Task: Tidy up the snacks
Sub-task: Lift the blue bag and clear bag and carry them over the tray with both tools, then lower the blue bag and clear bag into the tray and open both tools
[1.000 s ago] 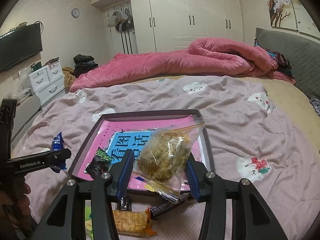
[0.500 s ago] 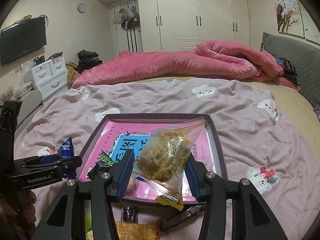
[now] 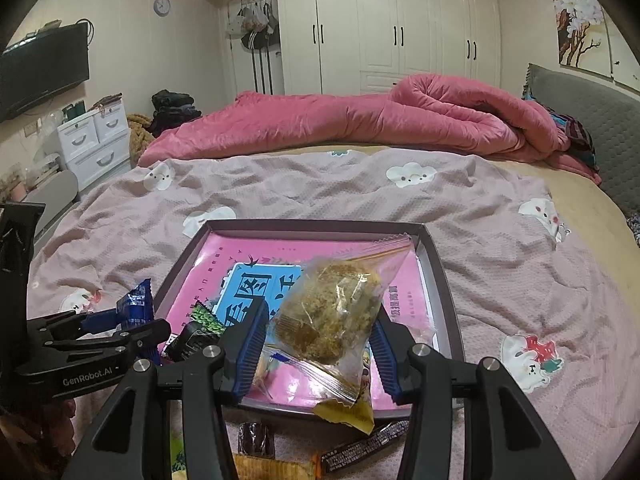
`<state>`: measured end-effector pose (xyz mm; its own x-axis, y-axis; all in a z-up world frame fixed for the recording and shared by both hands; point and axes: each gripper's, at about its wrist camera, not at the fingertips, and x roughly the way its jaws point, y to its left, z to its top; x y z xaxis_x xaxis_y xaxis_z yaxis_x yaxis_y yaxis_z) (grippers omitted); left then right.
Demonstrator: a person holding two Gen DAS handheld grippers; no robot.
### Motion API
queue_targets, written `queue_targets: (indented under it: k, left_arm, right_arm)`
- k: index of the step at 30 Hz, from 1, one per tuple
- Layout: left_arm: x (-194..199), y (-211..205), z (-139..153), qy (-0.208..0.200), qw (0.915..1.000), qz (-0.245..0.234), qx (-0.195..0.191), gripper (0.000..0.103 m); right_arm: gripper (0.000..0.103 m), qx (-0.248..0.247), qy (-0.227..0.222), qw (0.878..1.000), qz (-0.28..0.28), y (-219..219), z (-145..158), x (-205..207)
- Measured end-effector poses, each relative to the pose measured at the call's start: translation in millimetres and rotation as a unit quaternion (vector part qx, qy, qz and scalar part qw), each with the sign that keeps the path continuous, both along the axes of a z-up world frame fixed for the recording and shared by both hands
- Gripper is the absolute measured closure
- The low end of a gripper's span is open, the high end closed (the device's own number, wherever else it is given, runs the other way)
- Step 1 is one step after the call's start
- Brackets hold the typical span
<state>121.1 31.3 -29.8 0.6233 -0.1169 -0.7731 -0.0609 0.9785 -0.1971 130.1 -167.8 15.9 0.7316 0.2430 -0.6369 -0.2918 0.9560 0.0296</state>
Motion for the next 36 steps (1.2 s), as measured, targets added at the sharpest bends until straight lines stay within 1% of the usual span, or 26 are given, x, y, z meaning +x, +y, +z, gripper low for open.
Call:
queue_targets:
  k: [9,22,36]
  left_arm:
    - [2,-3,-4,0.005,0.9999,-0.006,-0.008,0.041]
    - [2,-7,-5,0.008,0.9998,-0.013,-0.01,0.041]
    - [2,-7,-7,0.011,0.9998,-0.015,-0.011,0.041]
  right_arm:
    - [0.054,0.002,0.009,1.0,0.007,4,-6,5]
    - [0.054,-0.005,0.046,0.999,0.009,9,-32,19]
    - [0.053,-0.018,0.065,0.998,0.003,4,-52,22]
